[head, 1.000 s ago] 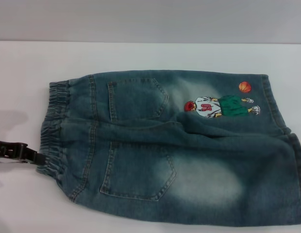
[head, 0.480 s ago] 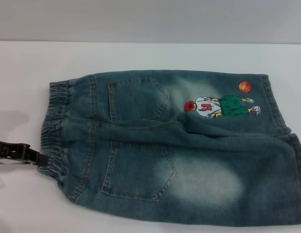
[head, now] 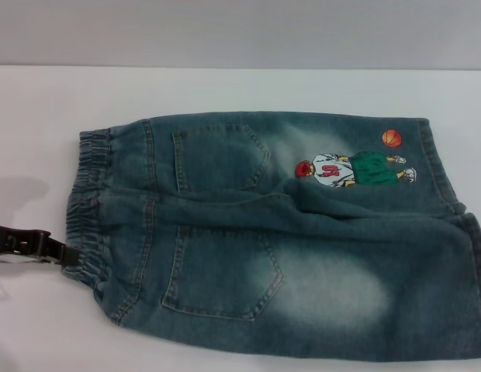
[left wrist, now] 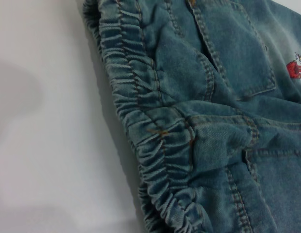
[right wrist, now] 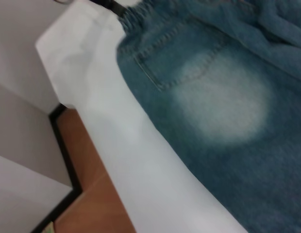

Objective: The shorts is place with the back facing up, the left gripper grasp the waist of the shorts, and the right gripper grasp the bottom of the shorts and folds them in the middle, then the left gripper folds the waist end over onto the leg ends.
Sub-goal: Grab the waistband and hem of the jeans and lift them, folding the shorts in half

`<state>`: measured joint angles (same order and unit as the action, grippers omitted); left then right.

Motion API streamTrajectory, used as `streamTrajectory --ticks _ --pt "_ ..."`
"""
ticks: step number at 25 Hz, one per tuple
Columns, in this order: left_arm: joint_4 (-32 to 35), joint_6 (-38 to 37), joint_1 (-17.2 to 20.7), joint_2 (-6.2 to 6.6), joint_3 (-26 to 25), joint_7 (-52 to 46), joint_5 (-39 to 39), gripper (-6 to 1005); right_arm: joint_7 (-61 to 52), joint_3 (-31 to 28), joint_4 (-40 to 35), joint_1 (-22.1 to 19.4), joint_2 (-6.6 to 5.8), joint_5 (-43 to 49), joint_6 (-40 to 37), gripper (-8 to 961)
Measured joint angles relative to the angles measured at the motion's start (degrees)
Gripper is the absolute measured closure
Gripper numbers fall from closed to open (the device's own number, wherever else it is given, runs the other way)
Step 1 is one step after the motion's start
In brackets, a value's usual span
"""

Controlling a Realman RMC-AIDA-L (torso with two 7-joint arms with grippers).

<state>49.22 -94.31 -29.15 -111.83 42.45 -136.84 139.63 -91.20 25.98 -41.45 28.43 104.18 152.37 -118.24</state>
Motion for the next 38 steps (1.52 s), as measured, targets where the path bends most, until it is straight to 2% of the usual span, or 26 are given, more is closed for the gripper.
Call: streamTrajectory --ticks 9,25,38 --pt "0.0 0.0 -0.1 0.01 0.0 0.0 0.0 970 -0.7 0.1 -0.1 0.2 0.04 2.5 4.3 472" --pt "-0.2 0.3 -0.2 -0.2 0.0 0.0 -0.1 970 -3.2 2.9 0.0 0.1 2.15 3.9 10.5 472" --pt "-0.3 0.3 -0.2 -0.21 0.0 0.0 -0.1 970 -3.9 3.8 0.3 0.4 3.34 3.9 13.4 473"
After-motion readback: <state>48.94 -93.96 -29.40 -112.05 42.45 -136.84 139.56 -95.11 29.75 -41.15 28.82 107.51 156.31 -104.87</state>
